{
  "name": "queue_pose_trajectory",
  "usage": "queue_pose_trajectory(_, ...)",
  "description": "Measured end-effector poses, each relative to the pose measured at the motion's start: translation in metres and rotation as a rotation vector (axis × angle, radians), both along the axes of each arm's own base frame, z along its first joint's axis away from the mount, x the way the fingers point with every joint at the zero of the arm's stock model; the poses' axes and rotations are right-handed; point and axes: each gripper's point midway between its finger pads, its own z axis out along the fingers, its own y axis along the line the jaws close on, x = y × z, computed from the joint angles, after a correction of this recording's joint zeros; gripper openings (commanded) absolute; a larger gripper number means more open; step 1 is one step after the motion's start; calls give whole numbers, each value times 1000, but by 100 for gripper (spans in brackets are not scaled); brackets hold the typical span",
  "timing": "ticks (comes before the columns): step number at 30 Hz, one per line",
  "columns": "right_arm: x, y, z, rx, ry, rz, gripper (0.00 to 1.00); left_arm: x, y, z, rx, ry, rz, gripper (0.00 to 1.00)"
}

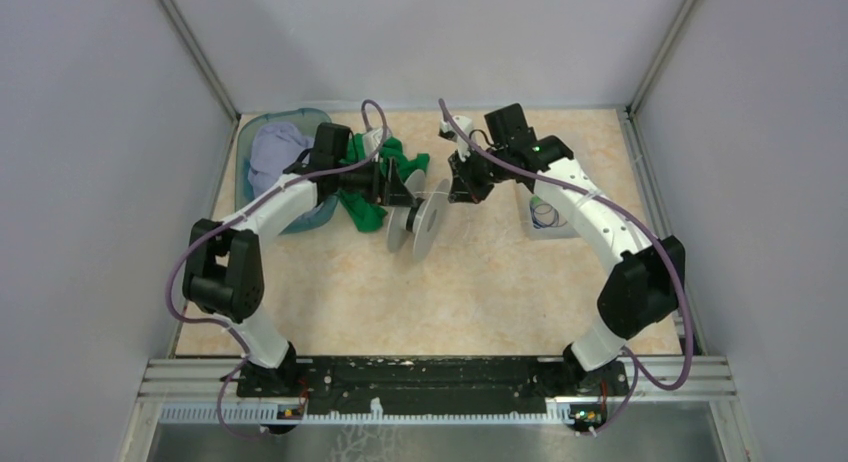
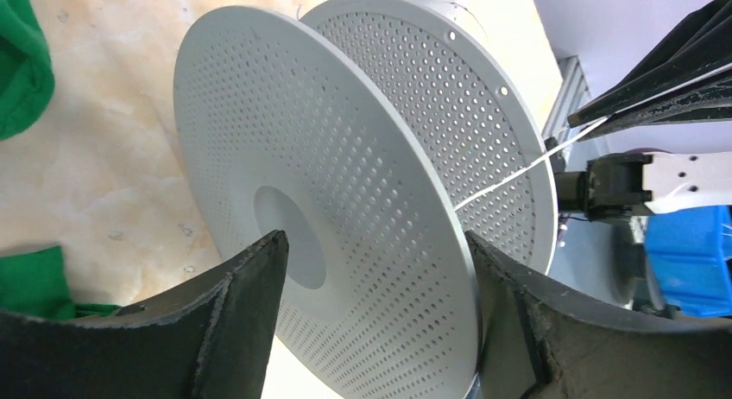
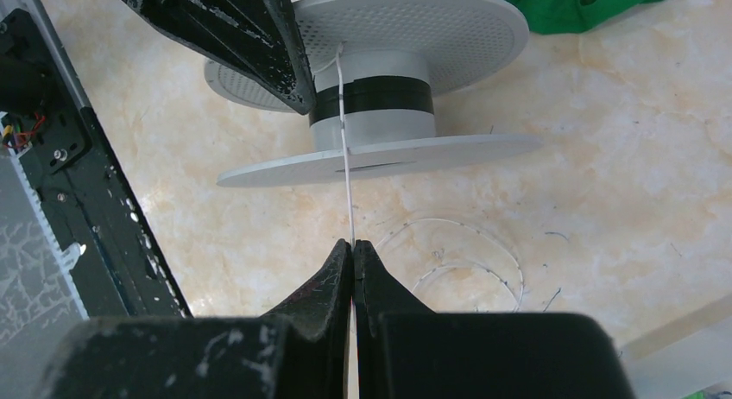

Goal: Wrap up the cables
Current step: Wrap the cable around the cable reel.

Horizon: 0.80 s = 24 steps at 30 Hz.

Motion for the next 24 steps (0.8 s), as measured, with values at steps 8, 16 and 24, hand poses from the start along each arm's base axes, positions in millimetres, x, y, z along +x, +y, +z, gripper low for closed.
queue_pose_trajectory(8,1,0,-2,-6,5,-6,0,-3,-5,0,107,-90,14,63)
queue_pose_trajectory(16,1,0,-1,-4,7,-11,0,-3,-10,5,205,-196,33,54)
queue_pose_trajectory(24,0,1,-1,-6,8,-7,0,-3,-17,4,293,-290,31,44)
